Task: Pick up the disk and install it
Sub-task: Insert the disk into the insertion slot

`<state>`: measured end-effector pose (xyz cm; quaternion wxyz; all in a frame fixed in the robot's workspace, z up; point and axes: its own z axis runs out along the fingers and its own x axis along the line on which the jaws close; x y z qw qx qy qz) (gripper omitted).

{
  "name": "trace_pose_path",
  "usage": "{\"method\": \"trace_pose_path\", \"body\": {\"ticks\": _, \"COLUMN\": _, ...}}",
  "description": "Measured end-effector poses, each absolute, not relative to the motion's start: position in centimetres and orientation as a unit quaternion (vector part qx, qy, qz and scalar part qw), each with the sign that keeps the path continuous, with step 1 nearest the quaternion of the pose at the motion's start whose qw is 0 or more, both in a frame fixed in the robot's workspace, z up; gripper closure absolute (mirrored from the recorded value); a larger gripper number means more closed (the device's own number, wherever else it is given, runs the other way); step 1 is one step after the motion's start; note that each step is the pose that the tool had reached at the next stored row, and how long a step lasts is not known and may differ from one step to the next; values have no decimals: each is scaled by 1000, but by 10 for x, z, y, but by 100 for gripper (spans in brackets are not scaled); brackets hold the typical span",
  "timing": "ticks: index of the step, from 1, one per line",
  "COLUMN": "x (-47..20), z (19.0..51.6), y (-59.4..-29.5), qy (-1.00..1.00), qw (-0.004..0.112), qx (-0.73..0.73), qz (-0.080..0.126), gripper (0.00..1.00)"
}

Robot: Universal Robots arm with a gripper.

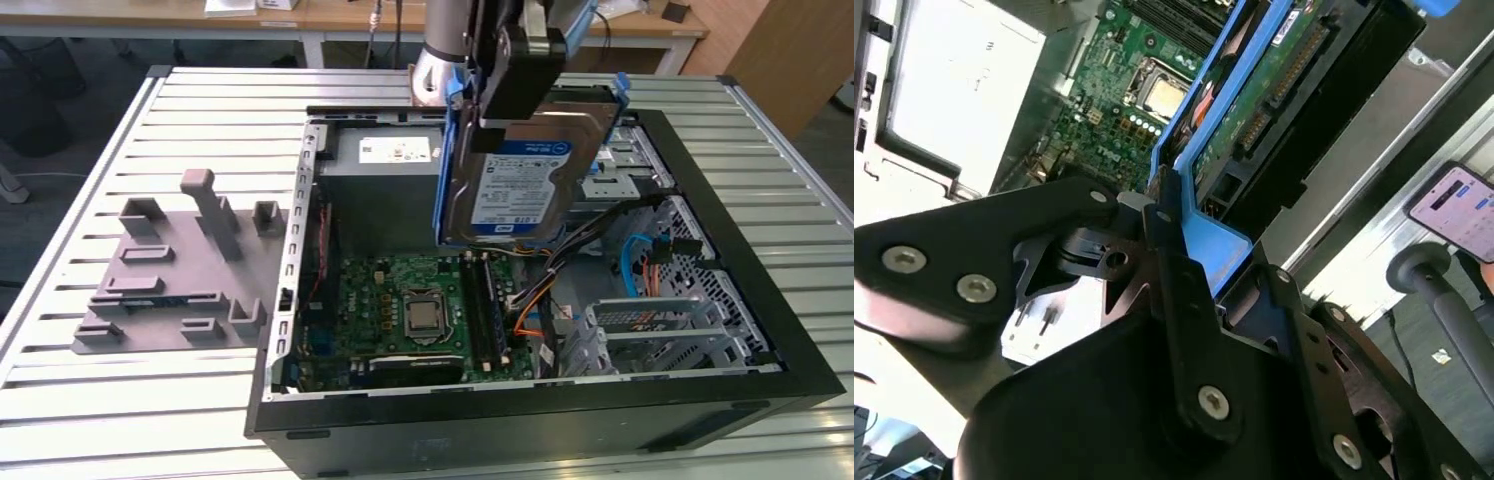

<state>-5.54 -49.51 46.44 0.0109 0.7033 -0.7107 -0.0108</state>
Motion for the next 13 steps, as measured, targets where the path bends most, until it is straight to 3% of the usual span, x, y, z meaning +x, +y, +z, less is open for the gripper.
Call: {"method": "trace_pose_path", "body": {"ticks": 13, "x": -38, "z": 458, "y": -521, "qy": -711, "qw": 10, "qx": 703, "qz": -11, "gripper": 64}}
